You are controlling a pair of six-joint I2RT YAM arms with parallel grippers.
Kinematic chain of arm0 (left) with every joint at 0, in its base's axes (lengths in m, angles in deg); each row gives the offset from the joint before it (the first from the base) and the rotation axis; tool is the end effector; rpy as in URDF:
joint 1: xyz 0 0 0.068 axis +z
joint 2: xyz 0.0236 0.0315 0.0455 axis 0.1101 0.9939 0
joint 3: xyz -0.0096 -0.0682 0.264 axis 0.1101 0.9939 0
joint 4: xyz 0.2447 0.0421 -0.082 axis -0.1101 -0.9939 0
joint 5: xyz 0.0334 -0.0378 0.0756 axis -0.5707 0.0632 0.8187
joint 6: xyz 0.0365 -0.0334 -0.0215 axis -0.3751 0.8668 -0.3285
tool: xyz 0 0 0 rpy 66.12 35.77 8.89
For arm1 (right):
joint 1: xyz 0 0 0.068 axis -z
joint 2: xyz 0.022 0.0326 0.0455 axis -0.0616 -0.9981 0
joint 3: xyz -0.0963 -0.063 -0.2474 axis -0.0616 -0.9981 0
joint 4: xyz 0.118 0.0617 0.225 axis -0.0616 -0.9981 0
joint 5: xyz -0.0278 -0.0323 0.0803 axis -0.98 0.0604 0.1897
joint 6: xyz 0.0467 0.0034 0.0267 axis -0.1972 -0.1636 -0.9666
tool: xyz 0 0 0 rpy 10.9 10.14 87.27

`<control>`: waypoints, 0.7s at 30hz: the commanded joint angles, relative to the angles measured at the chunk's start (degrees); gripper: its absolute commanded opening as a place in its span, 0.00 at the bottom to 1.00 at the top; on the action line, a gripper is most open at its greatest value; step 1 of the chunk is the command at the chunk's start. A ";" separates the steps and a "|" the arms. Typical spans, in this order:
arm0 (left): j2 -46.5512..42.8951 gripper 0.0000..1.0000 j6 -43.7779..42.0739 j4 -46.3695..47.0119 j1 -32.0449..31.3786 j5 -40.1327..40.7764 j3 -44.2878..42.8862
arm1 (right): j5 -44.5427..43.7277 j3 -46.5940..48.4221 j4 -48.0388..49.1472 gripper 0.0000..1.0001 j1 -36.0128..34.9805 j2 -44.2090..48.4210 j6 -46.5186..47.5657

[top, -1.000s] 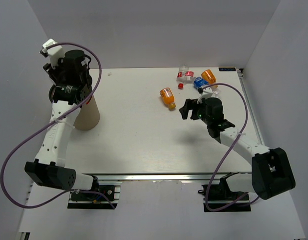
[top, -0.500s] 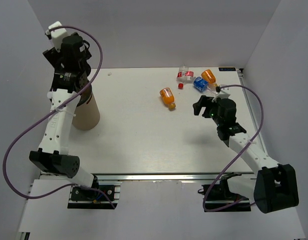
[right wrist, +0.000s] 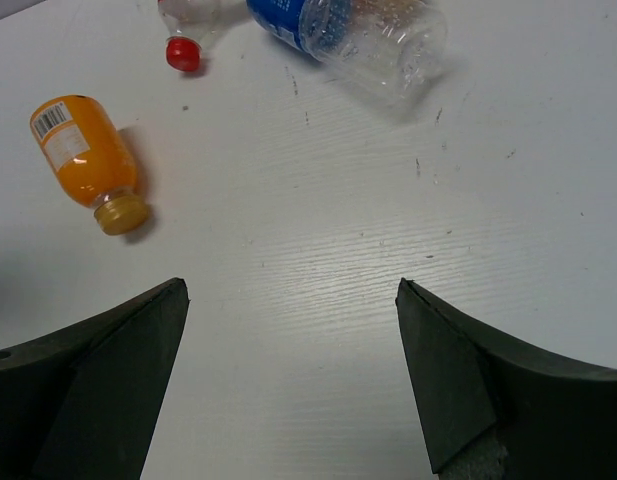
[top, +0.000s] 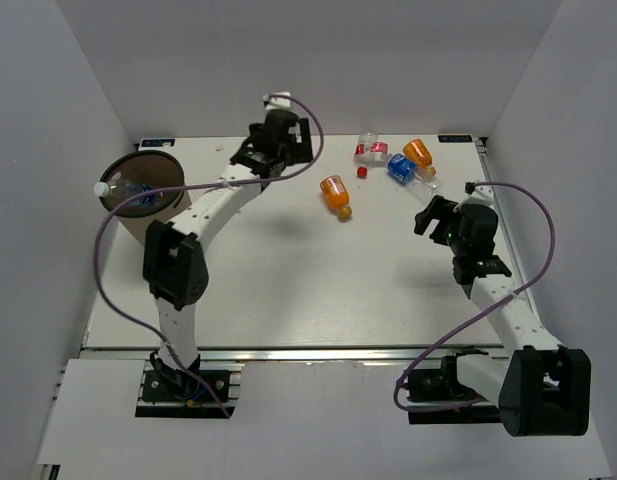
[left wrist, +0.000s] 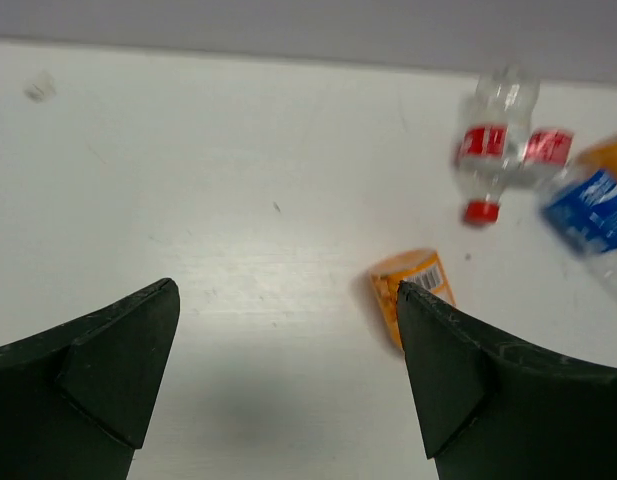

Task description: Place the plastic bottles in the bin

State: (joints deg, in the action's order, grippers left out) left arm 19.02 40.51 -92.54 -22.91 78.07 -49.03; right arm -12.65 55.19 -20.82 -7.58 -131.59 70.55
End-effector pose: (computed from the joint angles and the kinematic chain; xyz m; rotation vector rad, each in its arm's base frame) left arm 0.3963 -0.2059 0.3627 -0.0610 2.0108 -0.1213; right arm 0.2452 0.0158 0.2547 0.2652 1.8749 0.2248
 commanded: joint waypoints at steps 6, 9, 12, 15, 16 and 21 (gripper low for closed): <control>13.93 0.98 12.79 1.98 -4.08 -5.20 -7.71 | 0.00 -3.38 2.48 0.89 1.33 3.77 -0.15; 16.49 0.98 15.52 6.01 -4.51 -8.27 -6.14 | -0.53 -3.65 2.47 0.89 1.68 3.51 0.02; 18.68 0.98 16.76 8.13 -4.69 -11.53 -5.60 | -0.70 -4.70 3.79 0.89 1.94 3.77 0.20; 21.14 0.98 17.82 10.33 -4.78 -12.06 -5.43 | -0.35 -5.58 5.02 0.89 2.30 3.68 0.02; 21.94 0.98 17.56 10.86 -5.04 -12.32 -5.78 | -0.18 -5.76 5.37 0.89 2.38 3.59 0.02; 31.67 0.98 14.22 5.17 -5.92 -10.05 -16.30 | -0.18 -6.55 6.87 0.89 3.00 3.42 -0.24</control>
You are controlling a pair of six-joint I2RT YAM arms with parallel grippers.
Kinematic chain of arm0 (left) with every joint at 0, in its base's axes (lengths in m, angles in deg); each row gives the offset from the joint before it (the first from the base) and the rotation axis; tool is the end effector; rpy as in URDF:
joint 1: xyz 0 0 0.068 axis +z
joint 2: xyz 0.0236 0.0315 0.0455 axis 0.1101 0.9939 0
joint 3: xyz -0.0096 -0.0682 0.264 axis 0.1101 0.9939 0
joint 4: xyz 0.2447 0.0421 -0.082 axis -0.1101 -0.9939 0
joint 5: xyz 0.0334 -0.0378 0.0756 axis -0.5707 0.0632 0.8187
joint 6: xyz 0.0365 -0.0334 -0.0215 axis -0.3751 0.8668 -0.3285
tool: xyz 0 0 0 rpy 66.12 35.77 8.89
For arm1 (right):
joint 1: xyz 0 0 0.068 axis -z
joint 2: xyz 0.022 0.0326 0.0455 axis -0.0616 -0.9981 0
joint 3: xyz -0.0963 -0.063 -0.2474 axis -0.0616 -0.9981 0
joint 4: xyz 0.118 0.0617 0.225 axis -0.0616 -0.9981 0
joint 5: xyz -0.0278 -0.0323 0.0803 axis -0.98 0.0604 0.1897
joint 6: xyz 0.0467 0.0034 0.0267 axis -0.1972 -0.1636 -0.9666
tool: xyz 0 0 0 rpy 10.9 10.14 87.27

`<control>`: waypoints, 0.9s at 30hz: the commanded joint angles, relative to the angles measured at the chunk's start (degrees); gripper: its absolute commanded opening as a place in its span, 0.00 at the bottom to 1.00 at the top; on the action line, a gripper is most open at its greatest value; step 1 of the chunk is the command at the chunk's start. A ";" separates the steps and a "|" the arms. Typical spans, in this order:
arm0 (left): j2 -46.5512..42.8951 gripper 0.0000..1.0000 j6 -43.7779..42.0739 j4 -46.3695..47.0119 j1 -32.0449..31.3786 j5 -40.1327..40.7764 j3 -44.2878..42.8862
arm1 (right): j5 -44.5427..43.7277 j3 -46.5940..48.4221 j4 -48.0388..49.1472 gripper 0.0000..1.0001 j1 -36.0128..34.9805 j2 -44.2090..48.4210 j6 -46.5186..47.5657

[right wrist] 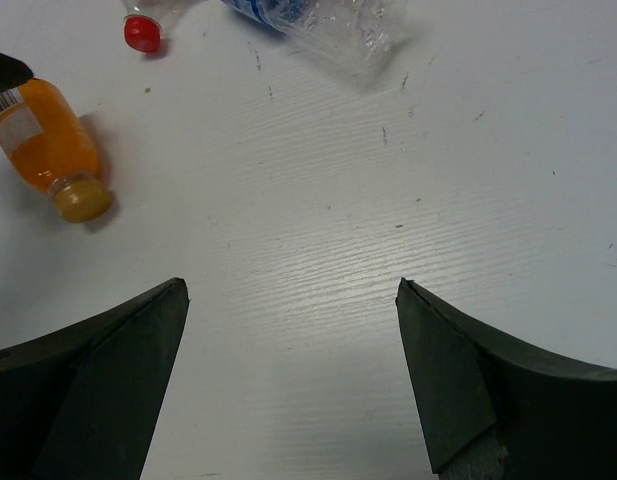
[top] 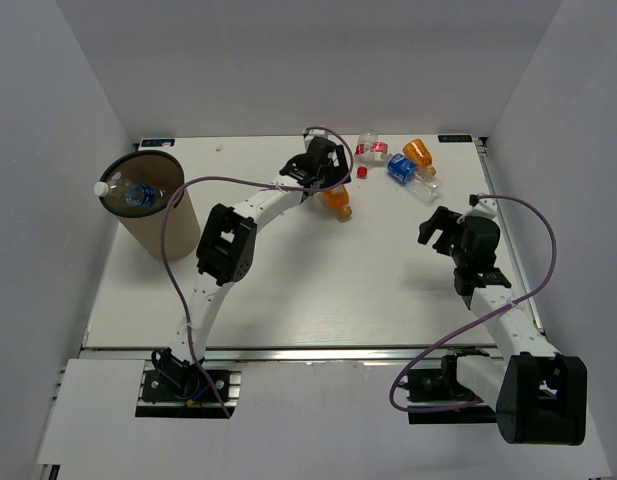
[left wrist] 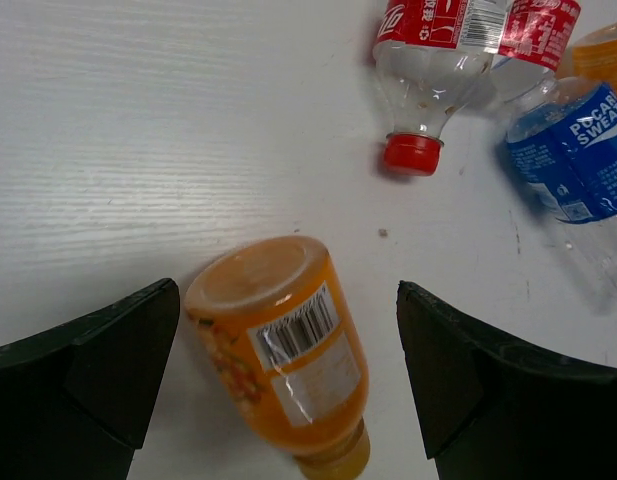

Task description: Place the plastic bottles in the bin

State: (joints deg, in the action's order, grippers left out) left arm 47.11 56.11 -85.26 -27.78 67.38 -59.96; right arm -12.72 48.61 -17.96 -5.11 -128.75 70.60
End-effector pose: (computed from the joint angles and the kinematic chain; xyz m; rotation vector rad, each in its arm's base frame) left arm 0.4590 -0.3017 0.2017 -0.1218 2.2352 -0.4224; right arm 0.2294 0.0047 0.2308 0.3073 1.8824 0.1914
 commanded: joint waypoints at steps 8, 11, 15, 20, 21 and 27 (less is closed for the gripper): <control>6.96 0.98 -2.97 -3.71 -1.40 -0.40 -9.45 | -0.47 -0.23 3.92 0.89 0.88 0.66 -0.72; 5.64 0.86 -3.32 -3.18 -1.40 -0.67 -7.60 | -0.20 -0.41 4.09 0.89 0.97 0.58 -1.07; 2.48 0.38 -5.16 -3.18 -1.40 0.21 -7.50 | 0.41 -0.50 4.09 0.89 0.97 0.84 -1.08; -7.09 0.22 -11.75 -4.24 -0.35 5.47 -6.38 | 1.64 -0.76 4.36 0.89 0.88 1.37 -0.64; -12.24 0.22 -12.37 -3.80 0.26 5.66 -4.97 | 2.08 -0.85 4.62 0.89 0.88 1.37 -0.29; -32.83 0.22 -16.76 1.56 10.28 4.33 10.58 | 4.72 -0.76 5.06 0.89 0.88 0.84 -0.20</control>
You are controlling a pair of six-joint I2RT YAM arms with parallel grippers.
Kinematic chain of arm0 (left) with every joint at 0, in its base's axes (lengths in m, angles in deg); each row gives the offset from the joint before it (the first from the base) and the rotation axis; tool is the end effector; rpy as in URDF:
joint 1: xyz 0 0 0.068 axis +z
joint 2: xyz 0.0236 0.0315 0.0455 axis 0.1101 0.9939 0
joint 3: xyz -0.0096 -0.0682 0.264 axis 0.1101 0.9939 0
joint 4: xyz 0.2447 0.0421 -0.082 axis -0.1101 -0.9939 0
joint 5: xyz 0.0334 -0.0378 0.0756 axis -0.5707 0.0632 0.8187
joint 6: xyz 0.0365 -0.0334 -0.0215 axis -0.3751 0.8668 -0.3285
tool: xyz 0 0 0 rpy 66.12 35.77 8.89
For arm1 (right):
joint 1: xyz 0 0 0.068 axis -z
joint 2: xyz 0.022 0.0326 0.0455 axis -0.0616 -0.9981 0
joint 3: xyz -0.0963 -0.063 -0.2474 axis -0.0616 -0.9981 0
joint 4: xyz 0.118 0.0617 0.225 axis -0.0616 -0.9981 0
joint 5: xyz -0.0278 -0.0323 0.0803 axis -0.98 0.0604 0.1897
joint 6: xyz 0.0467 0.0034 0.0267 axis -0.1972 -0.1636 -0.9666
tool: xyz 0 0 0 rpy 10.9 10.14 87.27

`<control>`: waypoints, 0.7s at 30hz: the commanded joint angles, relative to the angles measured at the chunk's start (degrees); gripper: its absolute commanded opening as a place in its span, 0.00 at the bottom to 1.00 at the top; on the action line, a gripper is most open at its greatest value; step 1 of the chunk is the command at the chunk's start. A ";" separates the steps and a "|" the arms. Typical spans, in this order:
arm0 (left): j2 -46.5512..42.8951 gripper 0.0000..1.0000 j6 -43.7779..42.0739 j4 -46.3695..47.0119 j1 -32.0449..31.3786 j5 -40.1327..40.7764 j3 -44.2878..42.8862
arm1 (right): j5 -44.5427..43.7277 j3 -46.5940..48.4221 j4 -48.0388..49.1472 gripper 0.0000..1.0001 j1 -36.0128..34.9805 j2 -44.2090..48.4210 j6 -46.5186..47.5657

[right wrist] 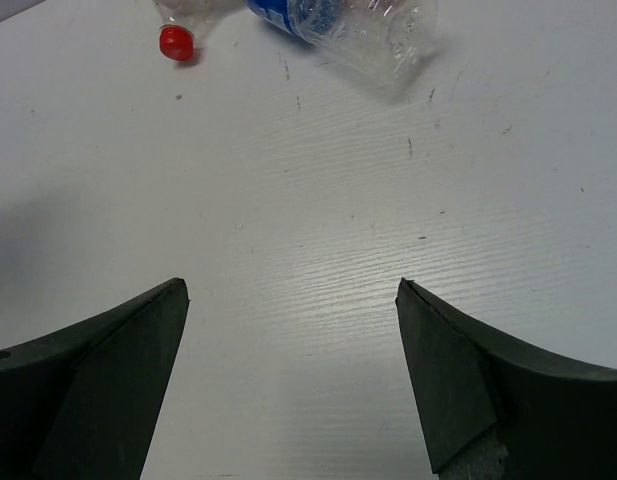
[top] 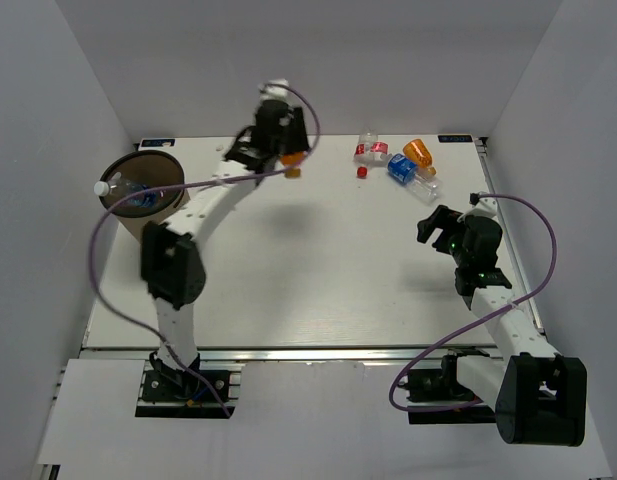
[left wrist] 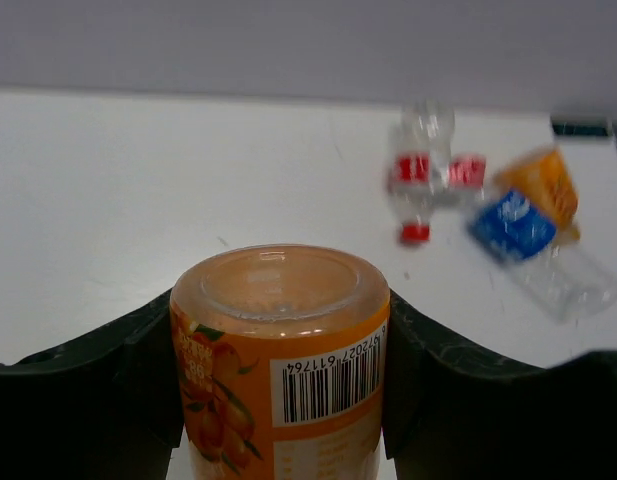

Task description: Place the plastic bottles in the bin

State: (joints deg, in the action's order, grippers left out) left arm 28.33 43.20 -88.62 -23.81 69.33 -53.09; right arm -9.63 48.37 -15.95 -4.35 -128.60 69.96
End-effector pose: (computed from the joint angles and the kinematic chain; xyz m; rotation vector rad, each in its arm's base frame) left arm 0.4277 -0.2382 0.3199 0.0064 2.0702 -0.2982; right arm 0.2299 0.0036 0.2336 0.2892 1.8544 0.2450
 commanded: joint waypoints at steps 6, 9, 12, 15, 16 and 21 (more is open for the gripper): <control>-32.35 0.25 -10.35 5.90 12.72 22.76 14.10 | 1.73 -0.35 2.70 0.89 0.12 0.77 0.70; -36.93 0.25 -9.48 6.34 18.51 30.84 18.74 | 1.81 -0.26 2.61 0.89 0.12 0.78 0.61; -38.61 0.25 -5.45 3.09 25.63 31.83 20.52 | 2.17 0.09 2.70 0.89 0.20 0.16 0.53; -40.62 0.25 -2.89 2.12 27.93 34.73 23.93 | 1.73 0.53 2.61 0.89 0.20 -1.07 0.26; -41.41 0.26 -1.15 2.12 28.28 35.00 25.26 | 1.55 0.71 2.70 0.89 0.20 -1.85 0.09; -44.24 0.35 2.30 5.46 28.64 36.50 33.96 | 3.47 4.13 1.38 0.89 0.20 -4.67 2.35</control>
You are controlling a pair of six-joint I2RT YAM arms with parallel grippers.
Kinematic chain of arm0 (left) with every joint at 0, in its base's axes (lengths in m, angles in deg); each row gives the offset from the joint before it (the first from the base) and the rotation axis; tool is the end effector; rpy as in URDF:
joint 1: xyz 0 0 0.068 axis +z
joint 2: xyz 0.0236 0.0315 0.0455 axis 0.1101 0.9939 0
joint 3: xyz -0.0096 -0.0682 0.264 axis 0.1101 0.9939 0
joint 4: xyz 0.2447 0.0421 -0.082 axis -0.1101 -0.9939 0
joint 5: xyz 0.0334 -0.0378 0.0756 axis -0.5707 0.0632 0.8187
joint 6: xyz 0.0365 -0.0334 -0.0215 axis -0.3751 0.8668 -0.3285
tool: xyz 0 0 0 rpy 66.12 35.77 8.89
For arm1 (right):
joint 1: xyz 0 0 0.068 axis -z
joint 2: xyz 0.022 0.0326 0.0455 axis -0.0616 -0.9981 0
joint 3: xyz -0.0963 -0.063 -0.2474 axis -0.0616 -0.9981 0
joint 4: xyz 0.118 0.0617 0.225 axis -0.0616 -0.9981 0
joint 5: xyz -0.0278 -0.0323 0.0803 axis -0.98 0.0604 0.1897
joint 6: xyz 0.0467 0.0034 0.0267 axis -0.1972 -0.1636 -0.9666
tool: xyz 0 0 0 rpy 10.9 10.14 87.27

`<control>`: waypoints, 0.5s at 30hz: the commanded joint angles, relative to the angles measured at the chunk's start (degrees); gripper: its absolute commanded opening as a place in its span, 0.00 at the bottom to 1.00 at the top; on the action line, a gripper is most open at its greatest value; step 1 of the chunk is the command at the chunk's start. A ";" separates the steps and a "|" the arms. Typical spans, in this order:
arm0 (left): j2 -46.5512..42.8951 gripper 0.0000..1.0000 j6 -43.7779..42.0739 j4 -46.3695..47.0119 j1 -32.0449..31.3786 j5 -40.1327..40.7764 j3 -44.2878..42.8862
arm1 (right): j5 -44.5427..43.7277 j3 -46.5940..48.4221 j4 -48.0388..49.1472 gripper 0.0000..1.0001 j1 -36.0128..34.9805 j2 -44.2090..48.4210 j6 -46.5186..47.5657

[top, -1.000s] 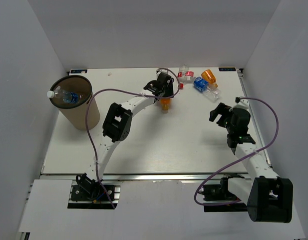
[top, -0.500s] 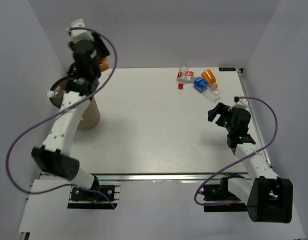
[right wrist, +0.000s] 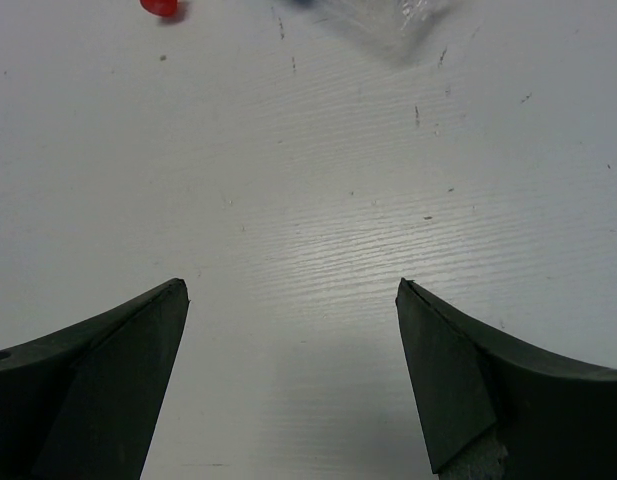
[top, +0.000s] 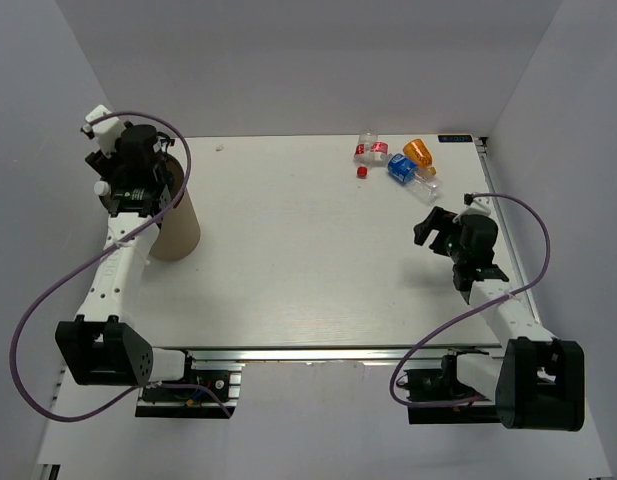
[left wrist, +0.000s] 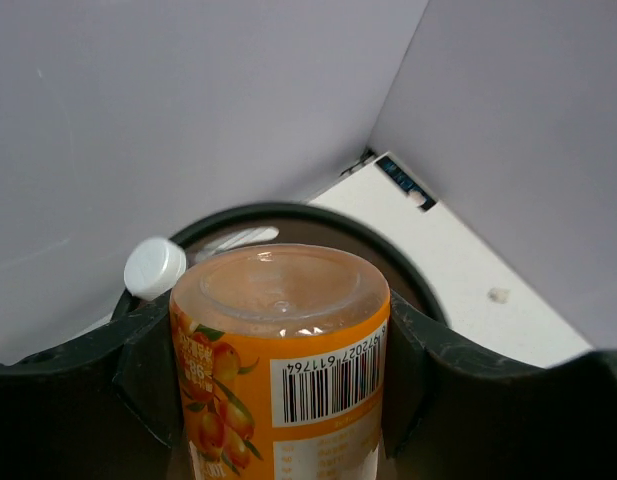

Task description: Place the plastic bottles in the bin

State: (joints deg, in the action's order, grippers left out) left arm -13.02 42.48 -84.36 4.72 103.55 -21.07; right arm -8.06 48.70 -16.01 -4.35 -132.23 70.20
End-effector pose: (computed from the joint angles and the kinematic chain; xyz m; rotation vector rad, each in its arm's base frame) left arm 0.2968 0.0183 0.4103 -0.8449 1.5573 0.4928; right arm 0.2377 0.0047 0.2219 0.2766 1.9169 0.2615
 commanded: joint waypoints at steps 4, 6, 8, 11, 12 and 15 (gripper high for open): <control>1.06 0.59 5.73 -3.62 0.11 4.11 -0.06 | 6.56 10.82 0.05 0.89 0.20 -7.34 6.16; 2.39 0.71 6.36 -5.04 0.11 5.60 -1.21 | 7.97 15.48 -1.27 0.89 0.20 -10.78 8.01; 3.10 0.74 6.01 -5.48 0.20 7.61 -2.00 | 7.80 22.16 -3.02 0.89 0.20 -16.23 10.65; 2.57 0.97 5.74 -5.92 0.46 8.86 -2.09 | 4.22 29.28 -5.22 0.89 0.12 -22.56 14.86; 2.13 0.98 5.75 -5.66 0.46 8.08 -1.75 | 3.50 30.69 -5.32 0.89 1.77 -24.06 15.75; -0.06 0.98 5.57 -3.64 0.55 3.61 0.53 | 4.80 38.94 -9.62 0.89 2.66 -33.61 17.68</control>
State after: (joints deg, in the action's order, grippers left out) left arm -9.61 47.81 -89.06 4.78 109.26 -20.81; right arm -2.86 81.75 -20.97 -3.19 -159.44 83.36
